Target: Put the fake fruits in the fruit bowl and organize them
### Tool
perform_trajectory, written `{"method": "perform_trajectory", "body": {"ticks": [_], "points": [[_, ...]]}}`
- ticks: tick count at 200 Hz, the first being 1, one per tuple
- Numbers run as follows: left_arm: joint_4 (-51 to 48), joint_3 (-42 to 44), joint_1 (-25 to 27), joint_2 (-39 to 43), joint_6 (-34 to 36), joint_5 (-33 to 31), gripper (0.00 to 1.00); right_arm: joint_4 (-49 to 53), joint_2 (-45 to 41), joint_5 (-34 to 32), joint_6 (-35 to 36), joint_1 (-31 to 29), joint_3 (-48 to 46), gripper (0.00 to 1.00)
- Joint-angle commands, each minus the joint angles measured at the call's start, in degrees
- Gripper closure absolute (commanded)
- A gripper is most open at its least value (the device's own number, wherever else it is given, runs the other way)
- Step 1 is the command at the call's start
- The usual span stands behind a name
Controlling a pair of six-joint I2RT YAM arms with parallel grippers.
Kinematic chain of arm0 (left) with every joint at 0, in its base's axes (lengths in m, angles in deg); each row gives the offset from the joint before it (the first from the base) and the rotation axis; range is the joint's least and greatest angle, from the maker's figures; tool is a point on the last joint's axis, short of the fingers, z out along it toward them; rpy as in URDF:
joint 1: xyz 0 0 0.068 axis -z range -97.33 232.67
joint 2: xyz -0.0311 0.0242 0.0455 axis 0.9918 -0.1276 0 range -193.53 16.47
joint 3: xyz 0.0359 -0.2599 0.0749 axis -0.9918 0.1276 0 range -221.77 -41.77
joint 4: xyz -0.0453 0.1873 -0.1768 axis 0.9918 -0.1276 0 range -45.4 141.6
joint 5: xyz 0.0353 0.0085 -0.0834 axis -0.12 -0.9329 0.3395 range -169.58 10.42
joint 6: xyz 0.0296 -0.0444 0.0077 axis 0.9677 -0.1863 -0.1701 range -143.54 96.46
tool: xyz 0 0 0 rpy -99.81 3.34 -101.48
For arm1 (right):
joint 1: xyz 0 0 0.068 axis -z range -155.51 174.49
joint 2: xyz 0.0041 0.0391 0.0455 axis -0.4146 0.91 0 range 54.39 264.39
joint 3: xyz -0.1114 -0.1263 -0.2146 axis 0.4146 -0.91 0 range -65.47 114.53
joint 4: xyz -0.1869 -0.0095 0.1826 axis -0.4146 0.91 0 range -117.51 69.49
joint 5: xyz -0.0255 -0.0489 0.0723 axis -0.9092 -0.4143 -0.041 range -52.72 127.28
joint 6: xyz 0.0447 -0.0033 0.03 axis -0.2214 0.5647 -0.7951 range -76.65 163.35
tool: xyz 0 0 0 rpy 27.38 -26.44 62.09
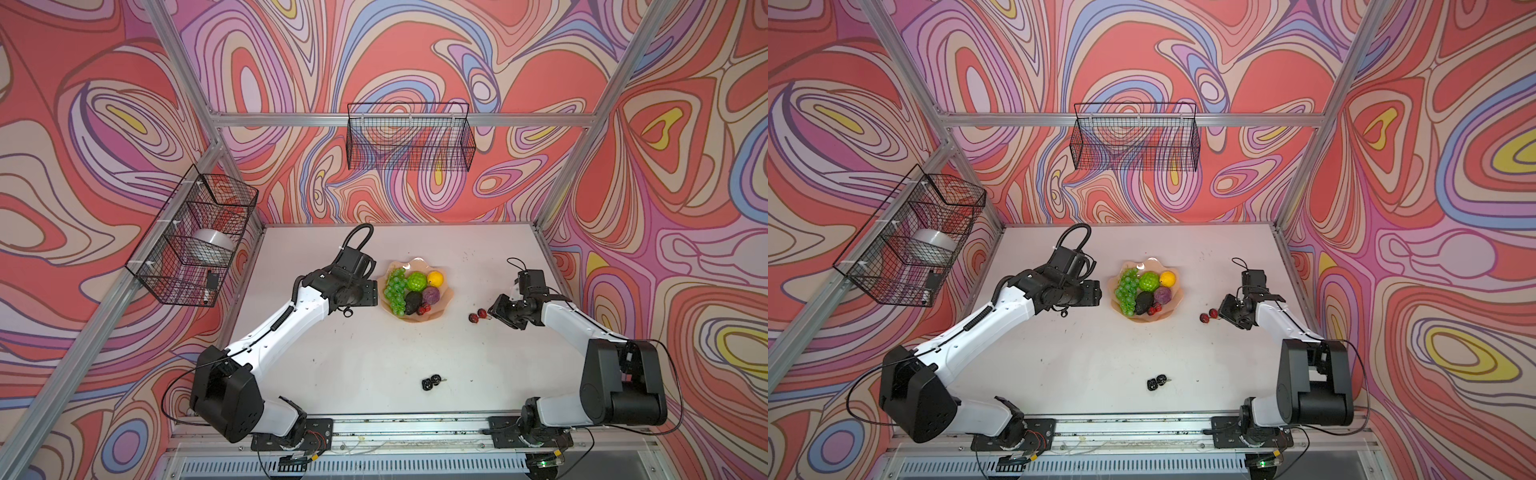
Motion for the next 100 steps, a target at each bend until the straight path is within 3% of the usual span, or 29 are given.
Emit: {"method": "perform_trajectory", "body": {"ticks": [1, 44, 100], "points": [[0.48, 0.54, -0.27, 0.08, 0.21, 0.27, 0.27, -3.31, 1.4, 5.26, -1.59, 0.21, -1.05, 0.57], [0.55, -0.17, -0.31, -0.66, 0.31, 0.24, 0.27, -4.9, 1.98, 6.27, -2.68, 0.21, -2.64, 0.61], [0.46, -0.33, -0.3, -1.06, 0.03, 0.34, 0.27, -5.76, 2.56, 6.36, -2.51, 0.22, -3.05, 0.77]]}}
